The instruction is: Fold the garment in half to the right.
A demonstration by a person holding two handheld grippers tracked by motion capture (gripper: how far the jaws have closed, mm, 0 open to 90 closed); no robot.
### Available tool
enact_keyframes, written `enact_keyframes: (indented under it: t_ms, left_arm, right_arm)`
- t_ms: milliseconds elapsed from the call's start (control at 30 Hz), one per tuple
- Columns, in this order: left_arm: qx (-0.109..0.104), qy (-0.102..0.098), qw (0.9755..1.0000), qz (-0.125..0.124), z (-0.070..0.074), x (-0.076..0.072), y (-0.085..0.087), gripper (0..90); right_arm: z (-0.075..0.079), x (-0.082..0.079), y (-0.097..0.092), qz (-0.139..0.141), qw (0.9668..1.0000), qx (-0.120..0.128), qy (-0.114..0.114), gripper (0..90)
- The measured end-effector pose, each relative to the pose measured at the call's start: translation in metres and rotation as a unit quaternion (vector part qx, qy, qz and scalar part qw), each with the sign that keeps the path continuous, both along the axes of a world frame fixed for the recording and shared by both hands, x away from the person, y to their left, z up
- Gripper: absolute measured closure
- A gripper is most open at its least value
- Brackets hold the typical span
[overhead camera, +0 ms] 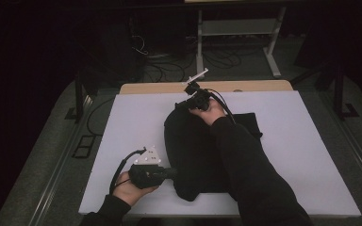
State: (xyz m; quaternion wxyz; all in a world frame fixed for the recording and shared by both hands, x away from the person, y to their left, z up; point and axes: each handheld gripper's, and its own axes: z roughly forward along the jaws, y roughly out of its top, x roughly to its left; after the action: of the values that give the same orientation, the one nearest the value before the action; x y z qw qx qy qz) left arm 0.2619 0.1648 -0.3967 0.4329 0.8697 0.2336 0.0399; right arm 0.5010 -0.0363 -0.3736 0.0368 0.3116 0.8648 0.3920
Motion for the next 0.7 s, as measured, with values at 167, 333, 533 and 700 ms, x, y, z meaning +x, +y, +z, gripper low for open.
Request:
enact_keyframes:
  t_ms: [167, 333, 533, 700]
  left_arm:
    - [0.001, -0.002, 0.9999, -0.010, 0.002, 0.002, -0.010, 84.7]
    - [-0.001, -0.004, 0.9998, -0.017, 0.004, 0.004, -0.018, 84.7]
    - [0.000, -0.007, 0.9997, -0.025, 0.008, 0.008, -0.026, 84.7]
    - [0.000, -0.009, 0.9995, -0.029, 0.010, 0.010, -0.032, 84.7]
  right_arm:
    - [0.002, -0.002, -0.010, -0.003, 1.0000, 0.002, 0.000, 84.9]
    - [0.003, -0.003, -0.020, -0.008, 1.0000, 0.003, -0.002, 84.9]
    - [0.004, -0.004, -0.032, -0.015, 0.9999, 0.006, -0.003, 84.8]
    - [0.003, -0.005, -0.041, -0.022, 0.9997, 0.007, 0.000, 84.8]
